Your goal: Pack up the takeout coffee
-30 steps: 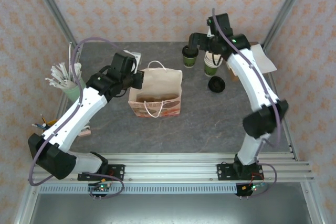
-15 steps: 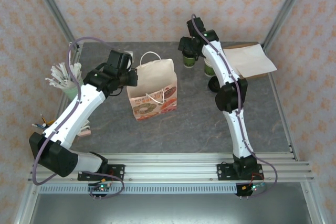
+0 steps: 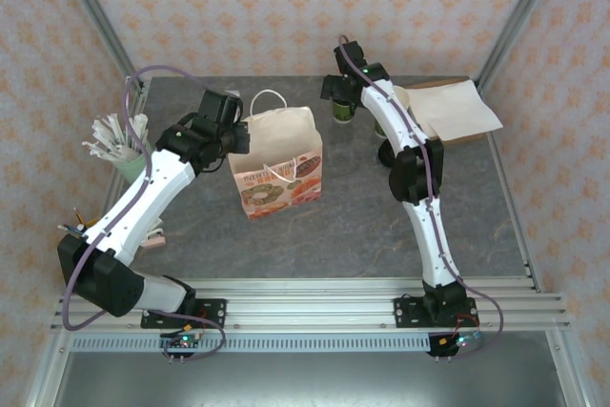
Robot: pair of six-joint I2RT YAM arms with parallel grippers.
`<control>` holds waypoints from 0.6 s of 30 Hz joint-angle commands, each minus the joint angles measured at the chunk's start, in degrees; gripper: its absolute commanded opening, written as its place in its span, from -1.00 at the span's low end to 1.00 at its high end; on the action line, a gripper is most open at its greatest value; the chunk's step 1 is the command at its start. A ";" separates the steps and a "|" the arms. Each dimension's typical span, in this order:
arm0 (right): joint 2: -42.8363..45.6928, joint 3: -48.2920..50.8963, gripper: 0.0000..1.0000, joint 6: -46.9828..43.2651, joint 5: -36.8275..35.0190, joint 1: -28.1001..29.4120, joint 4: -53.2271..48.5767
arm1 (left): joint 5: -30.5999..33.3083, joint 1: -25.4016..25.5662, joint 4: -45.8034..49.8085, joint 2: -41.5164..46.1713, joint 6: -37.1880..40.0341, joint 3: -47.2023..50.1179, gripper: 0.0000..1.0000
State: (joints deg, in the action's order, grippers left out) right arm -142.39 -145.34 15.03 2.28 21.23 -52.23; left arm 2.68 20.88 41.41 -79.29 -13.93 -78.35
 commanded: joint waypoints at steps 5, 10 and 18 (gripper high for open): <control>-0.69 0.82 0.99 -0.06 -6.06 0.21 1.58 | 3.12 -0.14 -0.52 -1.46 1.00 -0.87 -0.74; -1.26 1.12 0.99 1.00 -2.02 -0.28 3.29 | 2.56 -0.14 -0.63 -2.97 1.63 -1.74 -0.75; -2.26 1.44 0.99 3.52 1.31 -0.91 7.13 | 1.63 -0.14 -0.28 -5.29 2.48 -3.45 -0.75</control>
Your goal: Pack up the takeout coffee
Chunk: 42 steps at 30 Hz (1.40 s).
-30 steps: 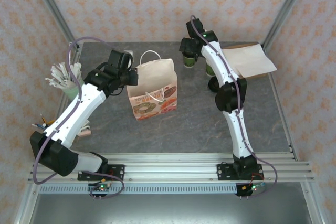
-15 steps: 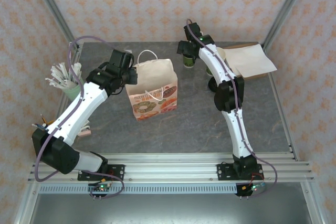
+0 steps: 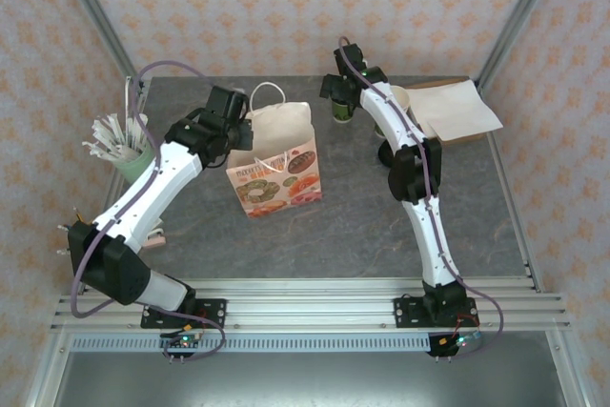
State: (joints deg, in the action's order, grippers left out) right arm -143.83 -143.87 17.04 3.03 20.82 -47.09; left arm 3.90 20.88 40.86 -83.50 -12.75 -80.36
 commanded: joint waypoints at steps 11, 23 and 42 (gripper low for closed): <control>-1.80 0.53 0.99 2.02 -0.39 -1.16 2.65 | -0.98 -0.13 1.32 -4.42 2.91 -4.53 -0.75; -2.77 0.18 0.87 1.41 1.43 -1.38 4.50 | -1.79 -0.14 1.81 -6.47 3.89 -6.03 -0.77; 16.21 24.96 0.54 1.21 8.36 -1.01 9.47 | -0.79 -0.14 2.82 -3.87 1.05 -5.91 -0.80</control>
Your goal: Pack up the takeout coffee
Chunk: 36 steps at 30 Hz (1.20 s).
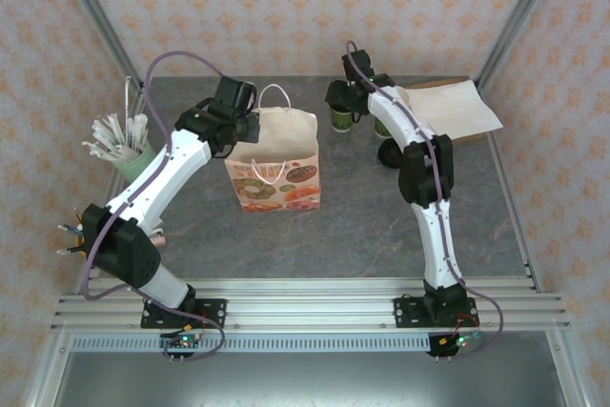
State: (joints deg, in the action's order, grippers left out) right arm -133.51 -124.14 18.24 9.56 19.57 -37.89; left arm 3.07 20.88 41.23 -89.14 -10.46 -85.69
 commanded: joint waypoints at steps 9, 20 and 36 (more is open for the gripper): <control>27.30 37.08 0.57 0.14 2.73 2.31 8.27 | -3.01 -0.14 4.14 2.92 -5.69 -1.62 -0.71; 45.79 61.43 0.64 0.67 -0.04 6.94 14.18 | -6.31 -0.12 8.88 3.00 -5.43 -4.84 -0.53; 53.54 68.56 0.99 -1.34 -0.61 8.81 14.49 | -6.57 -0.23 9.66 7.34 -6.02 -5.34 0.28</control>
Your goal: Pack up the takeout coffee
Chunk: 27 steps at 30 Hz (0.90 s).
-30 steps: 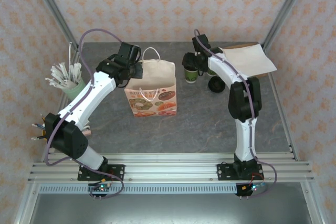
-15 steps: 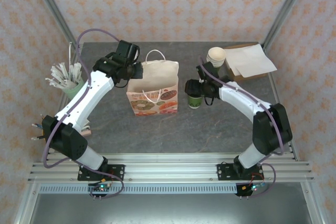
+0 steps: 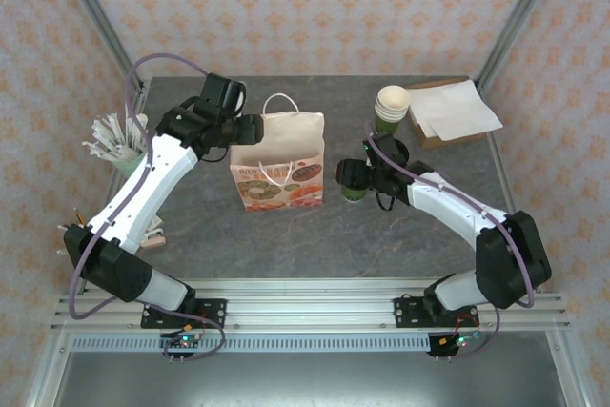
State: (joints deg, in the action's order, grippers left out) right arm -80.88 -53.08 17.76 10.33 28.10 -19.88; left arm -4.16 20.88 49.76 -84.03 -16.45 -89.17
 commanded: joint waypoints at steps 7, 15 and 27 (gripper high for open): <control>-0.14 -9.27 0.99 -2.20 -1.57 0.29 -15.13 | 4.14 -0.41 -0.61 4.63 -0.03 -0.81 0.77; -7.75 -21.18 0.99 -1.44 -4.91 0.29 -28.69 | 5.95 -0.54 -0.72 5.39 -0.60 0.72 1.00; -14.99 -31.94 0.99 -0.68 1.38 0.29 -39.33 | 7.11 -0.67 -0.79 7.29 -0.82 3.28 1.00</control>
State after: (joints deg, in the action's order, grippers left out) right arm -94.72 -83.26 16.93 10.26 28.10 -55.35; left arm 1.87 20.84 49.28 -77.80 -16.69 -86.32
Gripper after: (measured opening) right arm 0.993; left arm 0.998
